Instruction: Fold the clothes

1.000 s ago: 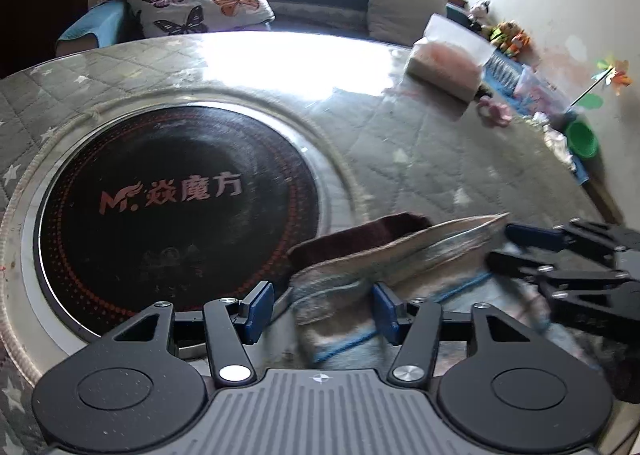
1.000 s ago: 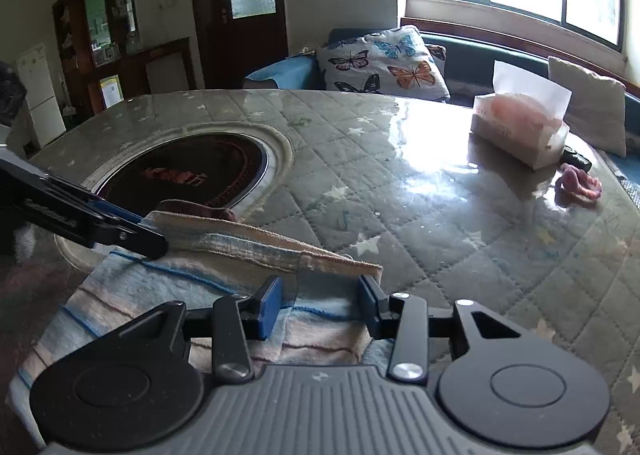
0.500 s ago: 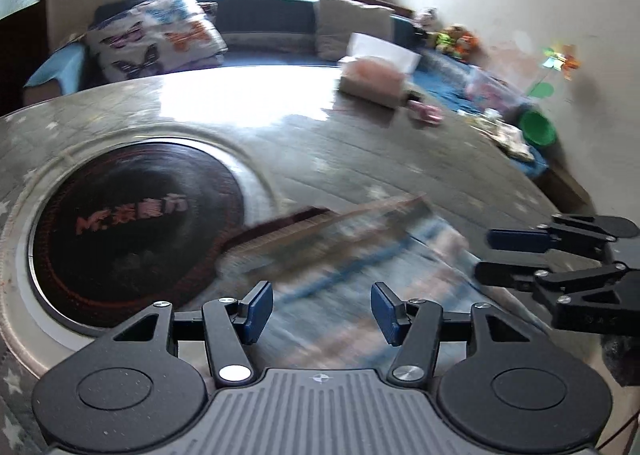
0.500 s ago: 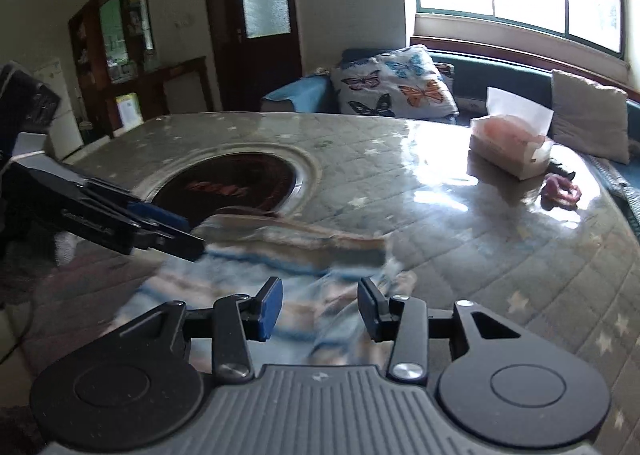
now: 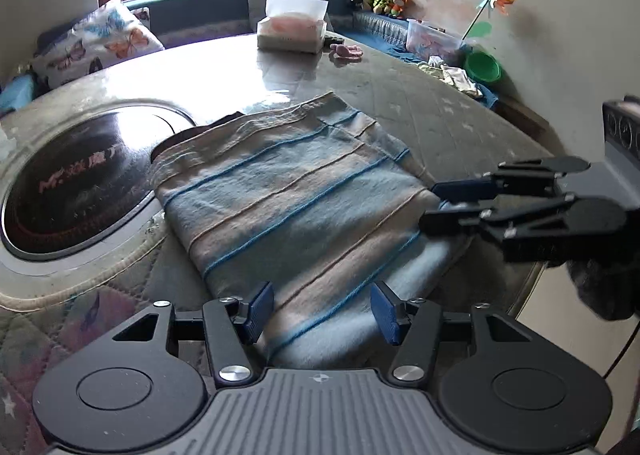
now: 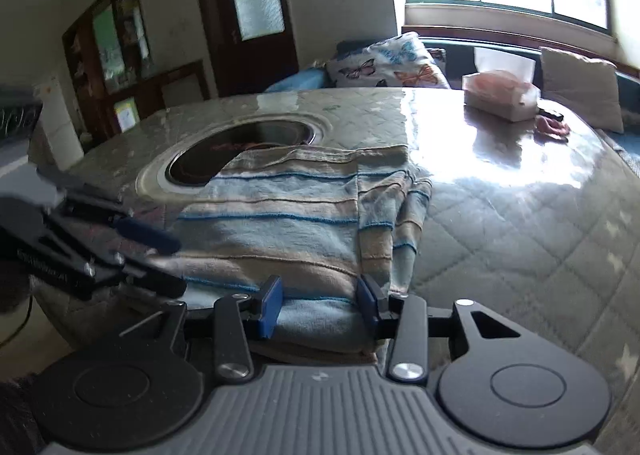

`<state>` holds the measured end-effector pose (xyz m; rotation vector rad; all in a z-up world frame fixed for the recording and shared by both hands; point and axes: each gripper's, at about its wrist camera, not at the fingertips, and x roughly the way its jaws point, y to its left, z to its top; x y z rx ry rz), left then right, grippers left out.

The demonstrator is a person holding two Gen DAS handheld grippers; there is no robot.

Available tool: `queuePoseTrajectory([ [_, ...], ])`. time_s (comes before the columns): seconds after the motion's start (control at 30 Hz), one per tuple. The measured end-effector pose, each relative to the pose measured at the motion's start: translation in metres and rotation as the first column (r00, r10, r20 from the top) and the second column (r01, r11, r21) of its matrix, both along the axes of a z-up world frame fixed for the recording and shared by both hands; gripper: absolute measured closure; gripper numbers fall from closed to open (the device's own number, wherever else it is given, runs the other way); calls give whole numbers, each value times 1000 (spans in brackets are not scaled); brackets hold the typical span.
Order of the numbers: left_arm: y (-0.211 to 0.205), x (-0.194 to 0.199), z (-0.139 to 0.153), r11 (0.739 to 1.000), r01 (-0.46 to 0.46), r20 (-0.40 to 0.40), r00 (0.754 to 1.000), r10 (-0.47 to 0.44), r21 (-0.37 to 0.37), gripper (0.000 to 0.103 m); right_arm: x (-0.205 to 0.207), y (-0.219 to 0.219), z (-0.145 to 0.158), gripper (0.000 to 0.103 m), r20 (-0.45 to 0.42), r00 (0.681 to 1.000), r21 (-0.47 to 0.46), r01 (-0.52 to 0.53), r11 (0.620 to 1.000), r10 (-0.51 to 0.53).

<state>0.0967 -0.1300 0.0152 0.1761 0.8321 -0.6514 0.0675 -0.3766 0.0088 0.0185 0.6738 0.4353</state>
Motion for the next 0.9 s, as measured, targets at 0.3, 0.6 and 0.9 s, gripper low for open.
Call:
queuePoseTrajectory([
  [0.3,9,2,4,1000,10,5,1000,-10,-12,46,-8,7,6,63,-6,1000,-41,2,999,-3],
  [0.6,14,19,16,998,-46,41,998,48,-37,46,25,9,32,62,56,998,2,4,1000,-4],
  [0.9,21,40,3,995,-93,-12,996,93,-26,47,54,4,9,63,-14,998,-13,56,998,-56],
])
